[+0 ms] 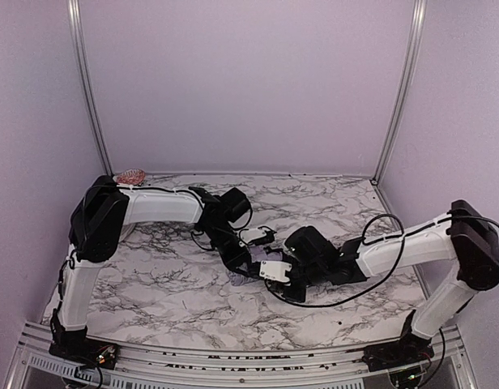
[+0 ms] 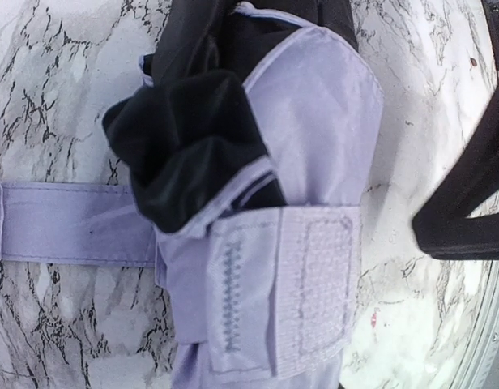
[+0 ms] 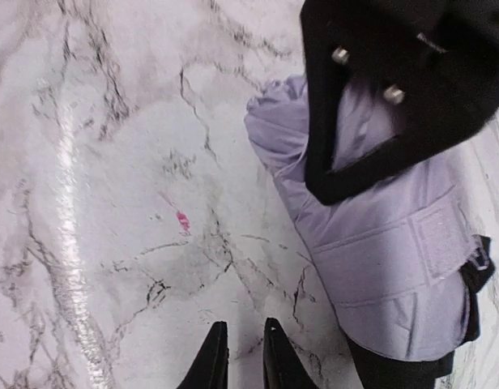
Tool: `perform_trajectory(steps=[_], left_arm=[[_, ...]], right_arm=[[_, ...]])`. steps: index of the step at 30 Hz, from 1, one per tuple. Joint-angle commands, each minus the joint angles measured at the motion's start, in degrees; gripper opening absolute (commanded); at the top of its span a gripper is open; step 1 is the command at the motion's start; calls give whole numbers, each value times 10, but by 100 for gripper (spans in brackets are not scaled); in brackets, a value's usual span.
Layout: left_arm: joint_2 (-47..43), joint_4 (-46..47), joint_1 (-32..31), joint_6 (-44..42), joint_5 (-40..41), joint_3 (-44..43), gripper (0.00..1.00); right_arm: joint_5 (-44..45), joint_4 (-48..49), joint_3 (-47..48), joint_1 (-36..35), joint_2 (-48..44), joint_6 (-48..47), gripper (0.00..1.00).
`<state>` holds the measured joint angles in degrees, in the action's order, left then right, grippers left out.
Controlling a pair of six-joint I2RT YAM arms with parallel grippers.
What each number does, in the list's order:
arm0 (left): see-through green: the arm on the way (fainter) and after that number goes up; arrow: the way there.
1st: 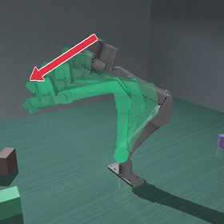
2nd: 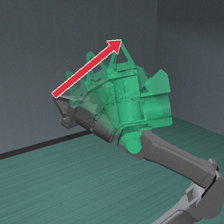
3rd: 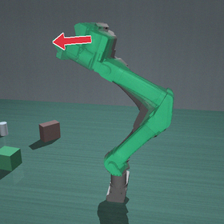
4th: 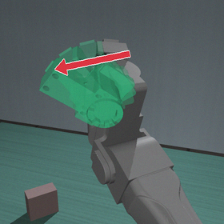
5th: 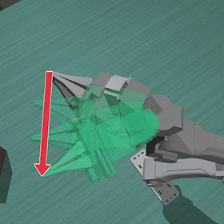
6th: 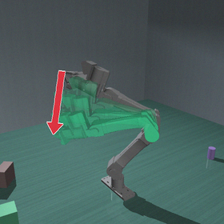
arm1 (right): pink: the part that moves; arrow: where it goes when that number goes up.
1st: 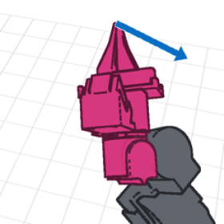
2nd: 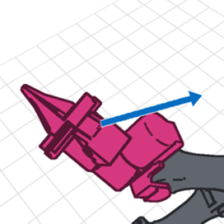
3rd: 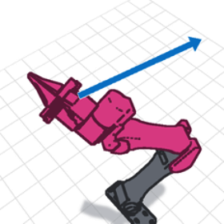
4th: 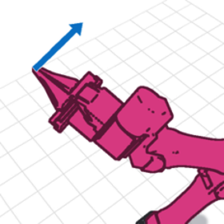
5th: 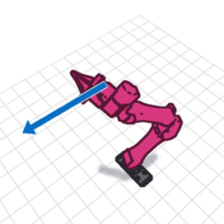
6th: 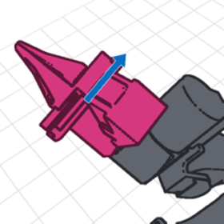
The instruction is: Put away the umbrella
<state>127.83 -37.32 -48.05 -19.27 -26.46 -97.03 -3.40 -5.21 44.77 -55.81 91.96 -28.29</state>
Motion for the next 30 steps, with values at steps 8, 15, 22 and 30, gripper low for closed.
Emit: perform_trajectory(steps=[8,15,22,30], left_arm=[[-82,47,-61,-152,109,163,0],[-141,106,-77,-193,128,223,0],[-140,128,-14,-64,59,194,0],[-142,133,2,-8,125,167,0]], right_arm=[[-328,128,-17,224,-205,197,27],[-300,48,63,262,-80,272,39],[-307,67,68,266,-68,278,42],[-321,75,74,272,-87,244,44]])
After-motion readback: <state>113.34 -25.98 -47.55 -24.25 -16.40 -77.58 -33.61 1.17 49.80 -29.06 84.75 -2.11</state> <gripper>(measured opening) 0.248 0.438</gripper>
